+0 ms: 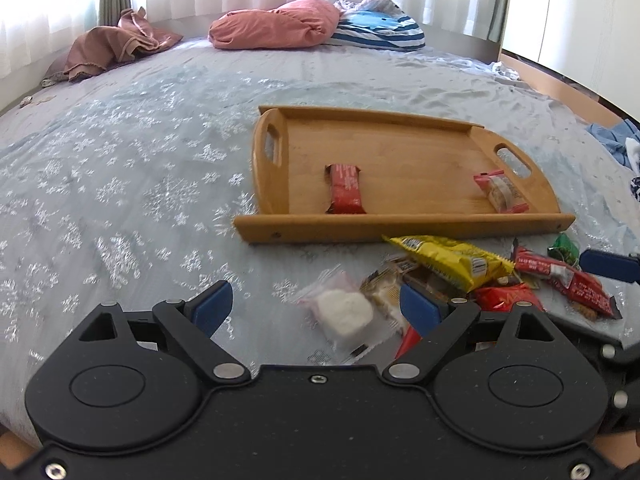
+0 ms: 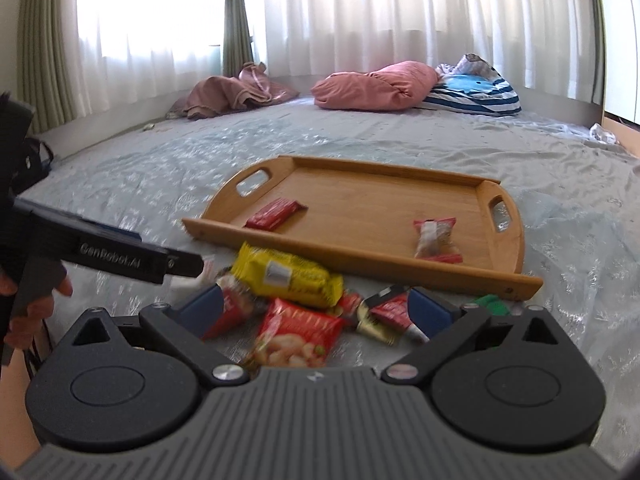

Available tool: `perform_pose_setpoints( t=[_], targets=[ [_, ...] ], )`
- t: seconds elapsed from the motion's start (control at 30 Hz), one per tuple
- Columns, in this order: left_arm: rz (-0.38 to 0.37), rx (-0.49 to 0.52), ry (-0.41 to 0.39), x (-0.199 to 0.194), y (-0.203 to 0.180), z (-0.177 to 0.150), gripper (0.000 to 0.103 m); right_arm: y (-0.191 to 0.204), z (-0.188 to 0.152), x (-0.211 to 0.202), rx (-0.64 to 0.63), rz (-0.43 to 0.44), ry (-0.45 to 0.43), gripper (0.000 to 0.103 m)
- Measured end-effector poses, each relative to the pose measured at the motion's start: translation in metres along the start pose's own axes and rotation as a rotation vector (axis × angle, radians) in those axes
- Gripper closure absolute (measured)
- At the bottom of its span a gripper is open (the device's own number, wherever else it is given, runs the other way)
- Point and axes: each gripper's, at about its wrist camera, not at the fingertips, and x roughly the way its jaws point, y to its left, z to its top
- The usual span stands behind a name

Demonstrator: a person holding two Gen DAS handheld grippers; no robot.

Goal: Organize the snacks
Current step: 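Withdraw both grippers from the tray back toward the snack pile, then grasp the white cake packet with the left gripper while the right grasps the peanut bag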

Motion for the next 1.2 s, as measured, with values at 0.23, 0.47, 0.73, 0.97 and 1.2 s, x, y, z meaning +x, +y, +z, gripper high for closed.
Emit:
perform_pose_setpoints(
  t=[0.23, 0.47, 0.73, 0.97, 1.2],
  targets=[
    [0.016, -0.024, 0.017, 0.003, 0.006, -0.009, 0.013, 0.013, -0.013, 0.002, 0.006, 0.038, 0.032, 0.0],
    [0.0, -0.041, 0.041, 0.009, 0.007, -0.013, 0.024, 0.022, -0.023, 0.007, 0.025, 0.068, 0.069, 0.0],
    [-0.024, -0.032, 0.061, 0.013, -0.003, -0.016, 0.052, 0.03, -0.03, 0.013, 0.028, 0.063, 0.085, 0.0],
    [-0.031, -0.087, 0.054, 0.021, -0.006, -0.008, 0.055, 0.027, -0.031, 0.013, 0.06, 0.064, 0.074, 0.009],
    [-0.022, -0.095, 0.048, 0.02, -0.011, -0.005, 0.064, 0.017, -0.03, 0.012, 0.114, 0.029, 0.082, 0.046]
  ],
)
